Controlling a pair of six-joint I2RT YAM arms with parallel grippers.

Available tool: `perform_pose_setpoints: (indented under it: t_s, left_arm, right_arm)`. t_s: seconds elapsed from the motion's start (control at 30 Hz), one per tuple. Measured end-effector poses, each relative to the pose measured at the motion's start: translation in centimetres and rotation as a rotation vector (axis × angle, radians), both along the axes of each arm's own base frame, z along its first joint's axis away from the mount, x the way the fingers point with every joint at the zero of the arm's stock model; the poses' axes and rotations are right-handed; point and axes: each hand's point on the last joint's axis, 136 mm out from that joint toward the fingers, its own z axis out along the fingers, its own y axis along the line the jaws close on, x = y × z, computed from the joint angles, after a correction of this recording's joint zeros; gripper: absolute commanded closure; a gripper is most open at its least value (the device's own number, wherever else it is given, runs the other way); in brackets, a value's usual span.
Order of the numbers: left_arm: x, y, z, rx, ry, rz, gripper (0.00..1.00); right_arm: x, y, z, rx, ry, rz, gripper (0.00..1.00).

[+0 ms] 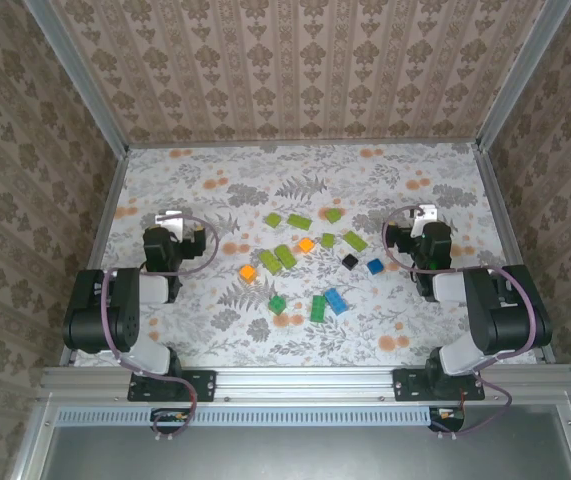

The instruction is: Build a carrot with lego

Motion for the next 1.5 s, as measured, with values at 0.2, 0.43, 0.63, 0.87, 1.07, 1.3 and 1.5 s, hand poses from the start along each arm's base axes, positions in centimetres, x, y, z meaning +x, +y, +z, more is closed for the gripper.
perform_pose_setpoints:
  t_s: [0.2, 0.43, 0.63, 0.87, 1.07, 1.3, 1.5]
  left_arm:
    - [0.0, 0.0, 0.0, 0.000, 0.000, 0.000, 0.00]
    - [0.0, 0.0, 0.0, 0.000, 0.000, 0.000, 0.00]
    - [0.0, 0.1, 0.0, 0.001, 0.000, 0.004, 0.00]
    - [-0.9, 1.1, 3.2, 0.064, -0.029, 0.130, 0.00]
    - [-2.0, 1.6, 15.2, -0.058, -0.189, 0.221, 0.00]
    - [-5.7, 2.9, 18.1, -0.185, -0.154, 0.302, 0.00]
    - [-7.4, 3.7, 13.3, -0.257, 0.016, 0.342, 0.00]
  right_arm:
    - [0.0, 0.0, 0.0, 0.000, 0.000, 0.000, 0.00]
    - [0.0, 0.1, 0.0, 0.001, 0.000, 0.003, 0.00]
    - [0.0, 0.1, 0.0, 0.001, 0.000, 0.003, 0.00]
    - [0.1, -0.5, 0.4, -0.014, 0.027, -0.034, 0.00]
    - [0.3, -1.4, 5.3, -0.009, -0.006, -0.131, 0.05]
    - [-0.5, -0.6, 9.1, 0.146, 0.045, -0.177, 0.09]
    - [-4.6, 5.5, 7.8, 0.196, 0.212, -0.065, 0.12]
